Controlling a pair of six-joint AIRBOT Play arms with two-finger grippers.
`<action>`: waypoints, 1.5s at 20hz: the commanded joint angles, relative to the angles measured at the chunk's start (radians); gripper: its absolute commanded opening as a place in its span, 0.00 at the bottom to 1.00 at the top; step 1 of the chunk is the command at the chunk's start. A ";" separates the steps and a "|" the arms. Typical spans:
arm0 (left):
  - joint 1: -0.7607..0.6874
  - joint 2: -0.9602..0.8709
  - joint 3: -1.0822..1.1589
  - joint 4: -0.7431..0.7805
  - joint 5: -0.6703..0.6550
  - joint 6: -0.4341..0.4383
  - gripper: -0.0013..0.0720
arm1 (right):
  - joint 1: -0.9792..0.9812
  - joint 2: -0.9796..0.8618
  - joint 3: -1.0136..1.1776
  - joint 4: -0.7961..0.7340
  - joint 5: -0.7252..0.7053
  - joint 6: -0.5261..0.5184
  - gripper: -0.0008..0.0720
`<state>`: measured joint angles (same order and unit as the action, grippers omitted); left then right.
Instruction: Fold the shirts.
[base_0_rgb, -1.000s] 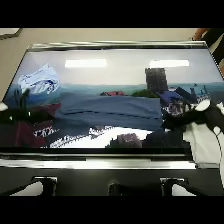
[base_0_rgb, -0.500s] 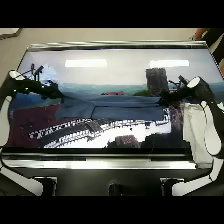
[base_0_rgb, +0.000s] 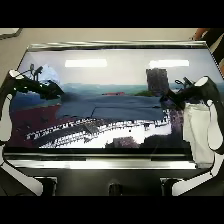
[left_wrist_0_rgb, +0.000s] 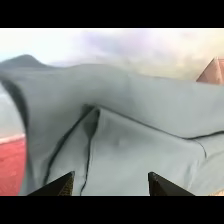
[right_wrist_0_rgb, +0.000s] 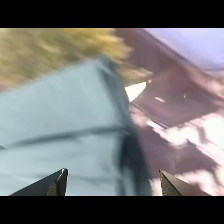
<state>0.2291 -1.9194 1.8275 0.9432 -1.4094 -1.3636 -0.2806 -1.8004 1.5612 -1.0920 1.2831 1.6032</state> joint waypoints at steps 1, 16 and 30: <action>0.012 0.047 0.014 -0.003 -0.013 0.011 0.79 | -0.044 -0.019 -0.005 -0.015 0.119 -0.030 0.97; -0.262 0.130 -0.065 -0.114 0.005 0.032 0.08 | 0.106 0.041 -0.013 0.169 -0.016 -0.120 0.08; -0.843 -0.167 -0.179 -0.718 0.409 -0.020 0.05 | 0.235 0.615 -0.013 0.166 0.138 -0.028 0.08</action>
<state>-0.5144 -2.0319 1.6505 0.3935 -1.0393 -1.3880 -0.0593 -1.2675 1.5475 -0.9203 1.4086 1.5280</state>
